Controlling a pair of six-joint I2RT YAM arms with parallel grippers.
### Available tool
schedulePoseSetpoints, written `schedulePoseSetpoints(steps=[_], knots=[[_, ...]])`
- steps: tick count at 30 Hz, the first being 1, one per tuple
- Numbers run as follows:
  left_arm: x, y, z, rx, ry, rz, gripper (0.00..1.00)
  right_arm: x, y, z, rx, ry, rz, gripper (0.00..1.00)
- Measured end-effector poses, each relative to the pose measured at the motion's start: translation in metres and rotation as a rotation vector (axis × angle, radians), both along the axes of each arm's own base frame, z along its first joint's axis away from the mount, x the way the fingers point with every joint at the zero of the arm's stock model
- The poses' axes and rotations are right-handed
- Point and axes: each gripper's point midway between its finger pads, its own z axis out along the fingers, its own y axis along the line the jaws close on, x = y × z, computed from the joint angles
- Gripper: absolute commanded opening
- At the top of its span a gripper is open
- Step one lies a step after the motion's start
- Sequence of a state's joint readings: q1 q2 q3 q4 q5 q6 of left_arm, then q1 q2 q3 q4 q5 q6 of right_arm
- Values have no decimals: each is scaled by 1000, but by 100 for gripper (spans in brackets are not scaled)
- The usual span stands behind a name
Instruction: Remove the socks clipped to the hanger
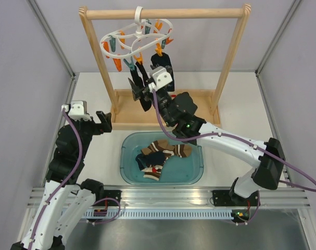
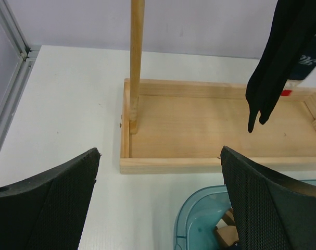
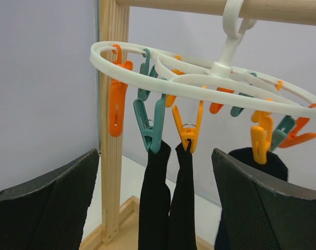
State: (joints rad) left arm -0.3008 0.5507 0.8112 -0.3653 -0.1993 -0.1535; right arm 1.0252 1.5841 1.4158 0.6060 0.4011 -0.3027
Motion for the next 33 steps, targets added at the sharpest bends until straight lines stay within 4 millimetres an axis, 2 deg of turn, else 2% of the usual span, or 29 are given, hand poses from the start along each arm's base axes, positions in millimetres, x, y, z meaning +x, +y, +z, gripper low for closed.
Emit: schedulePoseSetpoints(steps=[5, 9, 11, 13, 14, 17, 19, 24, 28, 33], knots=[[-1, -2, 1, -3, -4, -12, 100, -17, -32, 12, 26, -1, -20, 93], [-3, -3, 3, -6, -11, -23, 100, -17, -54, 11, 34, 18, -49, 93], [-4, -4, 4, -7, -14, -26, 100, -9, -63, -2, 28, 46, -65, 88], [-3, -4, 3, -7, -13, -27, 100, 3, -69, -27, 9, 86, -75, 78], [-4, -4, 3, -7, -13, -28, 100, 7, -71, -38, -4, 106, -79, 76], [-3, -4, 3, -7, -13, -28, 100, 16, -73, -81, -49, 175, -74, 75], [-3, -4, 3, -7, -12, -28, 100, 15, -69, -98, -67, 204, -54, 75], [-3, -4, 3, -7, -10, -28, 100, 24, -70, -109, -47, 225, -45, 76], [-3, -4, 3, -6, -10, -28, 100, 49, -88, -113, -22, 227, -101, 77], [-2, -5, 1, -4, -4, -28, 100, 78, -103, -130, -38, 244, -153, 82]])
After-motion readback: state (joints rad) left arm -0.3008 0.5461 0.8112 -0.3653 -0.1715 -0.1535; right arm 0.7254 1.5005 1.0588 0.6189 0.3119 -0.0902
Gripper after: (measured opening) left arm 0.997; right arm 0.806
